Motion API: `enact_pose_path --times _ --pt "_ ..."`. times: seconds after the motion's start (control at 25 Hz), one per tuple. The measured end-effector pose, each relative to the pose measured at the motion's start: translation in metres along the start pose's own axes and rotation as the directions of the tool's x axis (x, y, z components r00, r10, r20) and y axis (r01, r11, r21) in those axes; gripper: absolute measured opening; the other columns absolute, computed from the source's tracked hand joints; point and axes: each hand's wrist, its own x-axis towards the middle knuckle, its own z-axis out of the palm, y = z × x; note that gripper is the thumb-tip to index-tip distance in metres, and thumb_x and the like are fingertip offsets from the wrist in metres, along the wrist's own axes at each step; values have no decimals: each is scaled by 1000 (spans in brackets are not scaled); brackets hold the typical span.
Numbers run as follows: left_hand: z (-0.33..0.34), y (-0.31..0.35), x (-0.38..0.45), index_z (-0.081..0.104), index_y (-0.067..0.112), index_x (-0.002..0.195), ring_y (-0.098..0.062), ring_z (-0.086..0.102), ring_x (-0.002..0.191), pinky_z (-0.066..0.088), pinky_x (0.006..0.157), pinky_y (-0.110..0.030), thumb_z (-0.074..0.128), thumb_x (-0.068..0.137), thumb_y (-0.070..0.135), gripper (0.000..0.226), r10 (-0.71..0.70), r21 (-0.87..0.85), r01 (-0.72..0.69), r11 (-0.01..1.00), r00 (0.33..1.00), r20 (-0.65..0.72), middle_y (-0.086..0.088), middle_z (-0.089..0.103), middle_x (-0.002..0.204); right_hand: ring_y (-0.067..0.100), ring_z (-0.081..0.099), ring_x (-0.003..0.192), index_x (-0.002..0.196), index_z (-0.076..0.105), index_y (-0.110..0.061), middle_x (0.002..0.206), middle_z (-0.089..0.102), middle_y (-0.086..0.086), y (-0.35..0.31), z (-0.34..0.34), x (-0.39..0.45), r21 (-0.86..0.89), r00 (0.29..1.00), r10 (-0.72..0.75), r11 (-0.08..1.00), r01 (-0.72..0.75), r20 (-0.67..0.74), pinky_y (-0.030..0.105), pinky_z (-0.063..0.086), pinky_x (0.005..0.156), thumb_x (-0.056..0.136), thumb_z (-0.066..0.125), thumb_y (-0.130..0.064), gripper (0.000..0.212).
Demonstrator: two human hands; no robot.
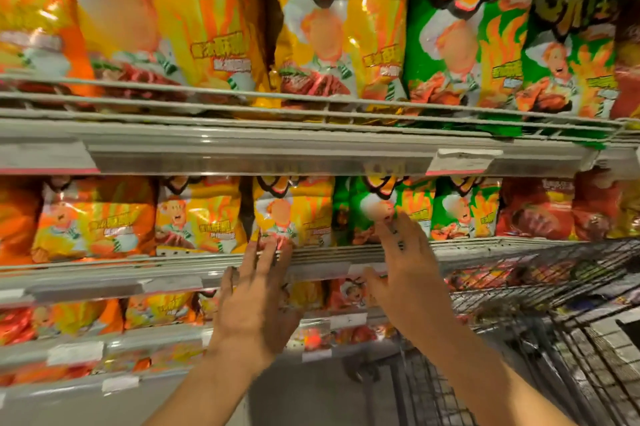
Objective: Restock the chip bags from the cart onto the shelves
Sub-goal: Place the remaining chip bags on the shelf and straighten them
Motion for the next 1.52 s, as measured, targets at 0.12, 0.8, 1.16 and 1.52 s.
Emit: enact_pose_path --times 0.12,0.8,1.16,1.52 --pt "6 -7 -5 -3 27 161 -25 -7 156 19 123 -53 49 91 62 95 95 31 -92 995 987 -127 3 -6 170 31 31 146 150 43 -18 155 36 11 -43 8 3 103 992 -67 992 78 -109 46 34 118 88 72 -29 69" --pt "-14 -118 -31 26 16 157 -33 16 153 5 119 -65 45 89 66 86 91 -64 -110 992 967 -240 -4 31 162 45 57 111 130 50 1 117 60 32 -215 21 103 162 999 12 987 -20 50 43 43 86 89 68 -19 50" --pt "-35 -254 -55 8 22 160 -35 2 155 2 122 -60 37 92 70 89 -76 17 84 996 956 -282 -9 6 168 44 47 111 144 38 -10 115 54 31 -214 32 90 129 997 -19 991 28 -70 47 43 88 88 66 -15 63" --pt "-39 -262 -66 8 20 161 -34 -4 155 -18 120 -55 50 91 66 93 7 -27 -14 1000 971 -237 -11 2 169 56 48 107 137 38 -4 115 50 38 -240 48 76 97 980 116 990 -102 -160 61 47 86 79 77 -6 70"
